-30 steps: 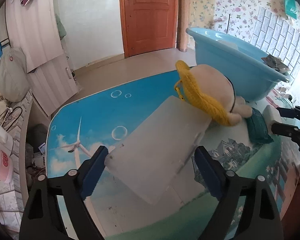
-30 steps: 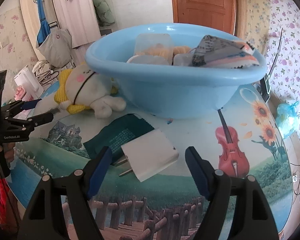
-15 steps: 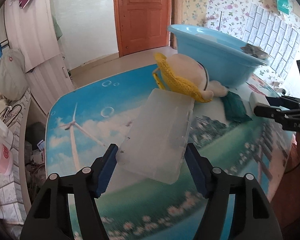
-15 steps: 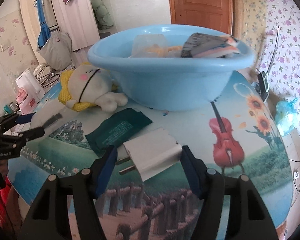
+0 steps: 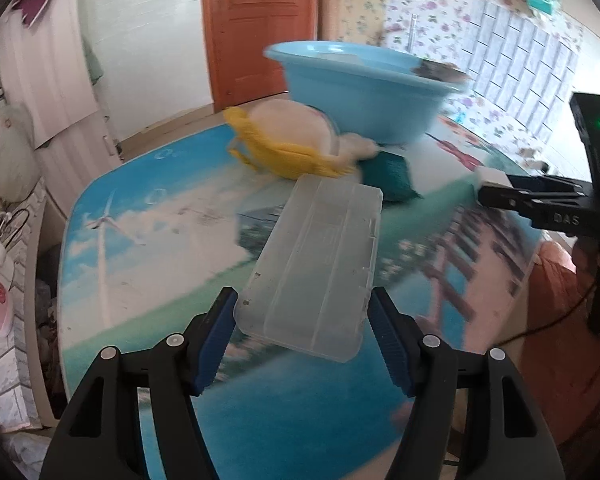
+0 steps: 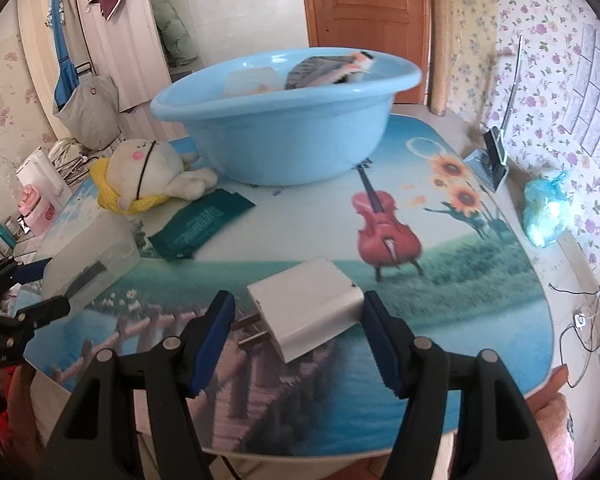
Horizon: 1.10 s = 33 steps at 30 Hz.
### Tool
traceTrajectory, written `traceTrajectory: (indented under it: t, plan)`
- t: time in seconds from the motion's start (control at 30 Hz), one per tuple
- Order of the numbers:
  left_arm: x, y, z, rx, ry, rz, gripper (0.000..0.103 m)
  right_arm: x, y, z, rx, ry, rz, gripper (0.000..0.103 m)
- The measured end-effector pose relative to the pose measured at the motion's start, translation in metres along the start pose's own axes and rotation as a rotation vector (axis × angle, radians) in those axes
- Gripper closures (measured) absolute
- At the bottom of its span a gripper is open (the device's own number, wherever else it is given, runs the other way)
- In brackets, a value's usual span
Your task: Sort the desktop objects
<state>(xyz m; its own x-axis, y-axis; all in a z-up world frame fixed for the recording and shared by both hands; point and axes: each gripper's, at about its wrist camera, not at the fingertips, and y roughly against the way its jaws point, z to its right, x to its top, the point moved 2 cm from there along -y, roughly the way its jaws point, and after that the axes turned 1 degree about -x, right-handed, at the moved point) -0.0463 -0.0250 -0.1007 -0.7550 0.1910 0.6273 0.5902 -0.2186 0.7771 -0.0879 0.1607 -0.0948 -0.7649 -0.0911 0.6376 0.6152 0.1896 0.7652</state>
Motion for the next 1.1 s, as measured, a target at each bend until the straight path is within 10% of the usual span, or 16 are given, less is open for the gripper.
traceTrajectory:
  t: [0.57,0.8,1.1]
  plan:
    - [-0.008,-0.008,0.028,0.011,0.016,-0.032,0.036,-0.020,0.007,0.010,0.001,-0.007,-0.007,0.038]
    - [-0.007,-0.006,0.043,-0.044,-0.033,-0.021,0.010,-0.025,0.009,0.000,0.045,0.051,-0.001,0.031]
    - [0.002,-0.019,0.046,0.013,-0.045,-0.036,0.001,-0.027,0.009,-0.001,0.068,0.067,0.024,0.030]
